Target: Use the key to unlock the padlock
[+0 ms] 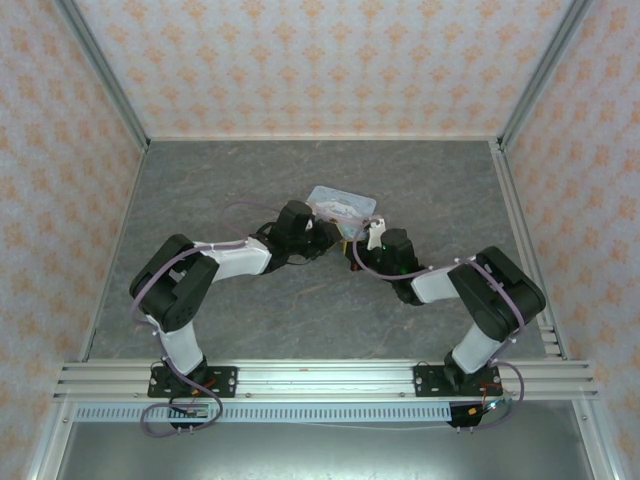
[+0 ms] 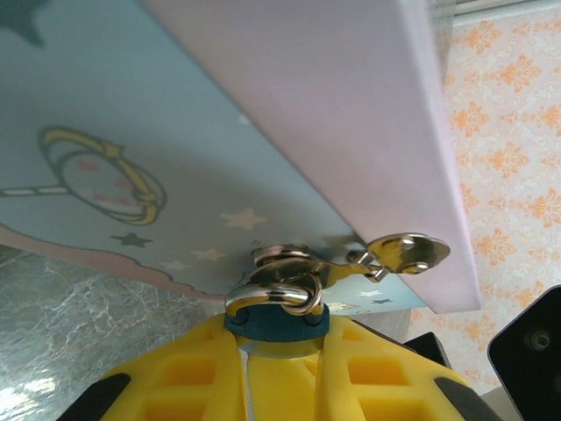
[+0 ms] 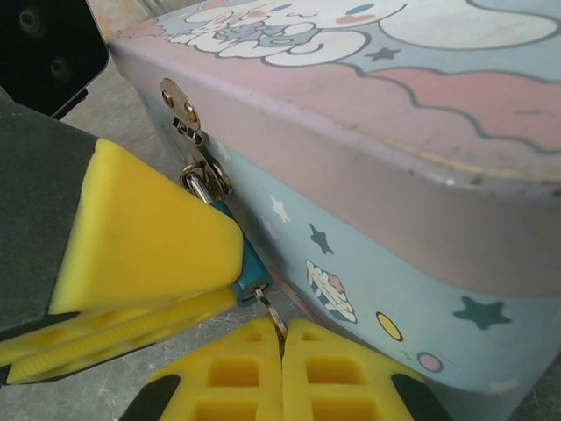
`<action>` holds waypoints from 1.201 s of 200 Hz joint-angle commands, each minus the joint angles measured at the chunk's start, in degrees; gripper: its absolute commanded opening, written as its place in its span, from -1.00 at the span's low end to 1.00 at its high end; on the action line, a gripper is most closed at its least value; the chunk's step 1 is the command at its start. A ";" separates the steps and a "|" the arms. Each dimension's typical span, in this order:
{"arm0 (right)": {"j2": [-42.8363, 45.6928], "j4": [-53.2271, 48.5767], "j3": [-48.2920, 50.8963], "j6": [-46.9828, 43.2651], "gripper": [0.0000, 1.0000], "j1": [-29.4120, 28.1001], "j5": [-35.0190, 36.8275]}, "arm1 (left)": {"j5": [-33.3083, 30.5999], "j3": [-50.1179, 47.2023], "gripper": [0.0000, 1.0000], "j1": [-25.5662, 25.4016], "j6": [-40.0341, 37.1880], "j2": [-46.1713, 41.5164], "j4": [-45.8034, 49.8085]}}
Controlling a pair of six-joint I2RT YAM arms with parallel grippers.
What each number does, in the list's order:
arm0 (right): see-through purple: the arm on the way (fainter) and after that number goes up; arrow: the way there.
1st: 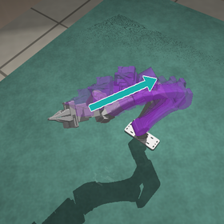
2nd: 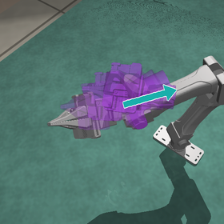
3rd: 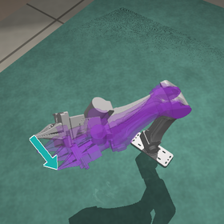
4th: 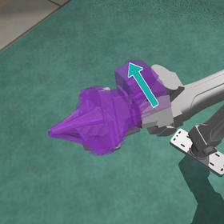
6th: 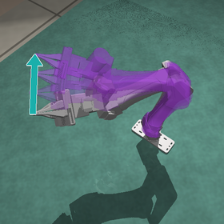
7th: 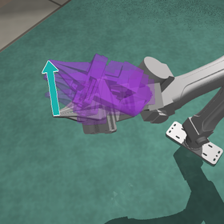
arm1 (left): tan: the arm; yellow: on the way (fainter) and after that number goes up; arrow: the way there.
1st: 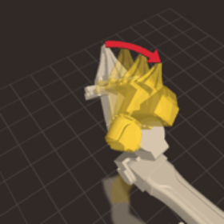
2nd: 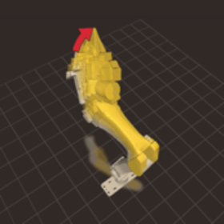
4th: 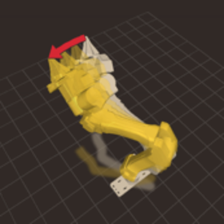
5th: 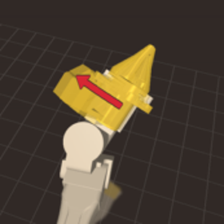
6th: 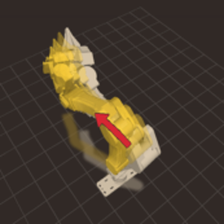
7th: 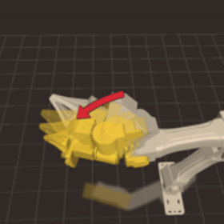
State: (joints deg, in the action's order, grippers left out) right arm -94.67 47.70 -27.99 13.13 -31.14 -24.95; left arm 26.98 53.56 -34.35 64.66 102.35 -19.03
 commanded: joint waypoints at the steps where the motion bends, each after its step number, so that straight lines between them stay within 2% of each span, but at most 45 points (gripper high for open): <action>1: -1.66 6.44 -2.57 1.58 -1.00 0.06 -2.30 | 6.80 1.16 -0.60 -2.57 0.20 1.86 -4.50; 52: -6.06 9.29 0.67 4.78 -1.00 0.18 -1.08 | 5.80 -0.19 -0.54 -2.57 0.56 4.64 -7.15; 120: -8.25 12.39 3.64 10.67 -1.00 -0.52 0.70 | 1.71 -3.08 0.03 -1.26 -1.86 0.96 -5.59; 153: -9.60 12.92 2.59 13.06 -1.00 -1.03 -0.74 | -0.54 -5.80 0.22 0.26 -3.31 -3.66 -4.36; 189: -8.89 13.85 1.66 17.33 -1.00 -1.50 -1.47 | -0.90 -10.09 0.25 2.89 -0.74 -5.09 -9.28; 215: -7.58 11.05 0.51 23.89 -1.00 -1.78 -0.62 | 0.03 -12.80 0.19 3.89 2.76 -3.33 -17.91; 240: -6.67 9.74 -0.29 27.42 -1.00 -2.94 -0.27 | 0.35 -13.14 0.15 3.94 3.86 -1.66 -21.68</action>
State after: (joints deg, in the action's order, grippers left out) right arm -103.66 57.63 -26.41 35.00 -32.77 -25.30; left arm 27.81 40.95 -30.48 66.30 98.91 -32.64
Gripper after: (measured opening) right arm 0.048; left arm 0.584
